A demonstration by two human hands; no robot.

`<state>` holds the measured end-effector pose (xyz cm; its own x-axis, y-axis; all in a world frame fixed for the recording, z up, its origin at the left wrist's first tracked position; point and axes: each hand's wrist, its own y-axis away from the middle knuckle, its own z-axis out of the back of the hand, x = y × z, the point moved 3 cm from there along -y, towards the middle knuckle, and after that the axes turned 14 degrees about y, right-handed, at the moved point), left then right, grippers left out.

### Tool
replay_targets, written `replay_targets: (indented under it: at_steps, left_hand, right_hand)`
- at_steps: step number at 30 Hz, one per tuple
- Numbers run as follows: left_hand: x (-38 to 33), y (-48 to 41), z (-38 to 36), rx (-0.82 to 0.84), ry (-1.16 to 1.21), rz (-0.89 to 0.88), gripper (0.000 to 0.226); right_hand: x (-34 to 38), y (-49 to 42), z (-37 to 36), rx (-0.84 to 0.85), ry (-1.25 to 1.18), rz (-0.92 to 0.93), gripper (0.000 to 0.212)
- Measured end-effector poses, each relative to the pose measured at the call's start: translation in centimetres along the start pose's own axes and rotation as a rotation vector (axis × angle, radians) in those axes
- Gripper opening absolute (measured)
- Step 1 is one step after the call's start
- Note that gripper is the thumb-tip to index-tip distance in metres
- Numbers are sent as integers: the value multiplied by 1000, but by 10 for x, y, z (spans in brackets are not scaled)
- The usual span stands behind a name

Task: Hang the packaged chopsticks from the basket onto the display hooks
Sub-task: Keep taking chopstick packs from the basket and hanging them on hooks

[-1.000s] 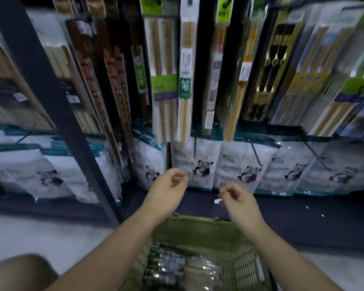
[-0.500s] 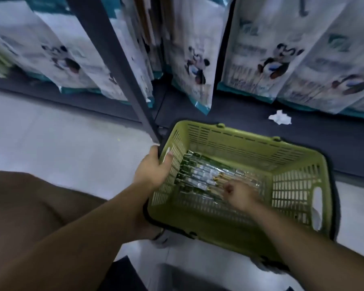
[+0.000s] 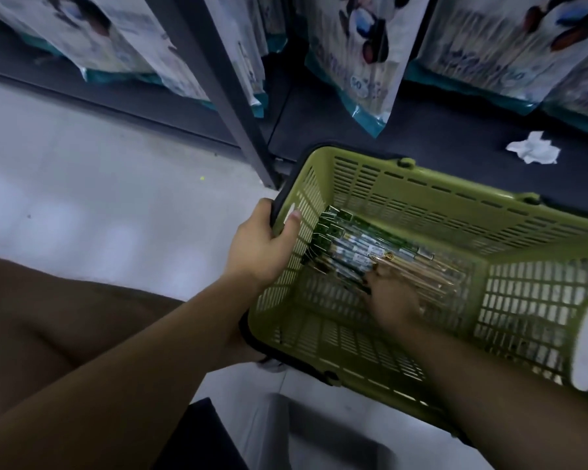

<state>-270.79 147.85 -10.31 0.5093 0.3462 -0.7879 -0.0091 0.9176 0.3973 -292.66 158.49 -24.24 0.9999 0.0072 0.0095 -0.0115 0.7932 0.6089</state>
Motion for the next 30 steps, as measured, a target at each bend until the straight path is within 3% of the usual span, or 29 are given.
replay_targets:
  at_steps: [3,6,9,10,12,14,15,17,20,22,24,27,30]
  left_hand:
    - [-3,0,1,4,-1,-3,28]
    - [-4,1,2,18,17,-7,26]
    - [-6,3,3,82,28,16,19]
    - [-9,5,4,99,2,5,27]
    - [-20,12,9,5,-116,-177,52]
    - [-39,25,11,-141,-121,-434,45]
    - [-47,31,10,-145,-59,-474,39]
    - [-57,35,2,-71,84,-361,35]
    - [-63,36,-14,152,327,-3,56]
    - [-63,39,-21,242,549,138,46]
    - [-63,41,-19,216,661,143,25]
    - [-59,33,-5,137,723,166,31]
    - [-56,18,14,89,784,193,26]
  right_hand:
    - [-8,2,5,-63,-30,-40,24]
    - [-18,4,4,-20,-103,-50,26]
    - [-24,13,15,15,-341,-50,21]
    - [-25,18,24,3,-463,-54,14]
    - [-23,27,50,-35,-684,-36,9]
    - [-18,36,84,-81,-809,3,7]
    - [-14,41,103,-107,-873,25,7]
    - [-4,50,139,-156,-1028,69,9]
    - [15,62,178,-213,-1109,177,10]
    - [29,66,187,-180,-1100,231,8]
    - [38,66,185,-139,-1153,246,15]
    - [36,59,163,40,-1332,209,28]
    - [17,36,120,27,-943,47,25]
